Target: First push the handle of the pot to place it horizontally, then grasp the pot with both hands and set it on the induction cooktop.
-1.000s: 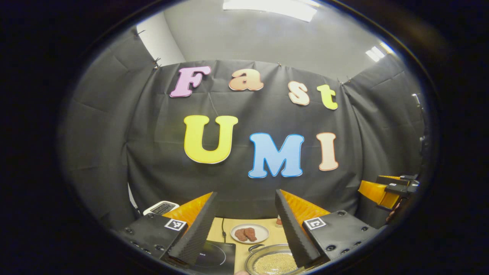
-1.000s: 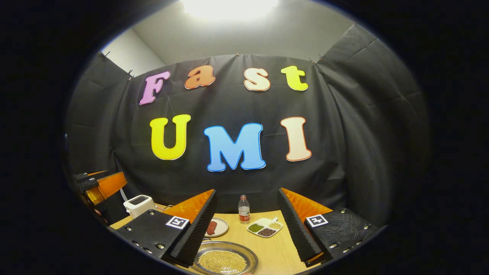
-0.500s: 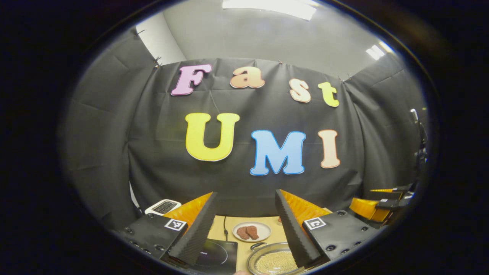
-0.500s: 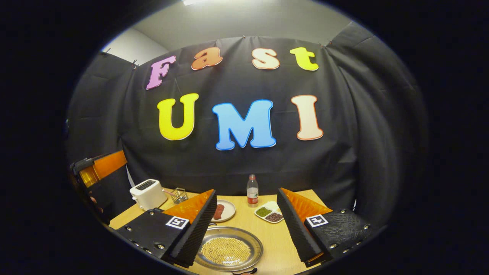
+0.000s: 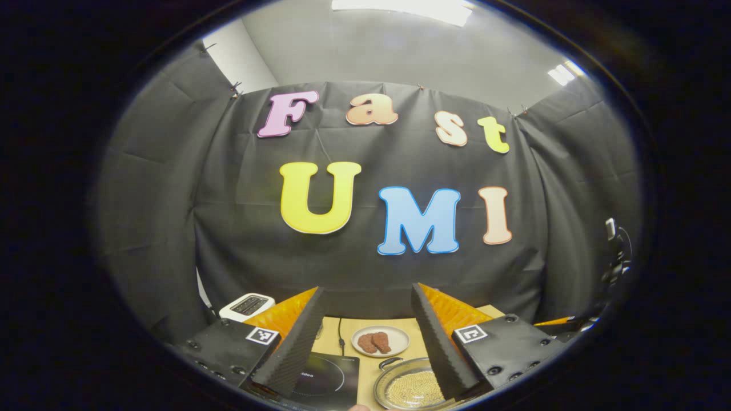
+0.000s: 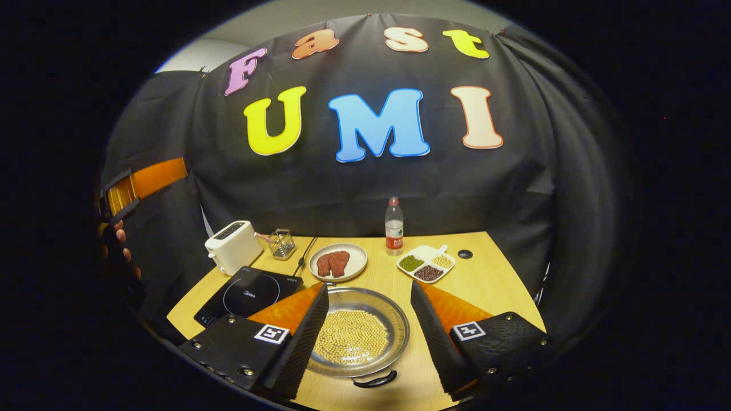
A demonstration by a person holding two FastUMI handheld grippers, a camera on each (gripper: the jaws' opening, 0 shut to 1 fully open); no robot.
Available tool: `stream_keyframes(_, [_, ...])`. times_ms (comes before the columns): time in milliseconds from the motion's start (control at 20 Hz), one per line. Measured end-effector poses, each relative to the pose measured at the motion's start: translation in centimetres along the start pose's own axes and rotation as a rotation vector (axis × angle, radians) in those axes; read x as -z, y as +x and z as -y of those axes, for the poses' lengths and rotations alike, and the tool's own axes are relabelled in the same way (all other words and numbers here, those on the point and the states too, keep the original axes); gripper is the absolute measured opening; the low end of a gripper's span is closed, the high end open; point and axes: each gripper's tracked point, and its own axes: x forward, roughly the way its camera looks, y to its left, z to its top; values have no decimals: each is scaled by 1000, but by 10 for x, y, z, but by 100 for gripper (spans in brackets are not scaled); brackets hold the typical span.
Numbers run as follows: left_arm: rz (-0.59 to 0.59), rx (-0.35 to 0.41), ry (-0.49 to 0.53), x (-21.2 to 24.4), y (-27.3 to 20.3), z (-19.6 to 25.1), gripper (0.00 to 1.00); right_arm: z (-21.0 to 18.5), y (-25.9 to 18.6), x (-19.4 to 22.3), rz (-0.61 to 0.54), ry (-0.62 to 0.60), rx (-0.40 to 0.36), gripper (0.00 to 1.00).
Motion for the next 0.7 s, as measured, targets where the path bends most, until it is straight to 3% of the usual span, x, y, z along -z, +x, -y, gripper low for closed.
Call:
stream_keyframes(100, [-6,-8,-6,3,1,-2,96,-3,3,15,-43,0,-9,87])
stream_keyframes(150, [-12,-12,-7,6,1,-2,96,-5,4,22,-66,4,-13,77])
stream_keyframes(250, [-24,-20,-5,11,2,-4,95,-6,11,40,-118,16,-11,77])
stream_keyframes(300, [-31,-22,-3,13,2,-5,96,-10,11,44,-143,25,-24,56])
stream_keyframes(400, [-43,-28,2,17,2,-7,96,-8,17,58,-189,16,-7,48])
stream_keyframes(650, [-60,-46,12,23,2,-13,96,-22,17,97,-323,34,-85,2])
stream_keyframes(700, [-63,-51,13,23,1,-14,96,-26,17,105,-346,35,-109,4])
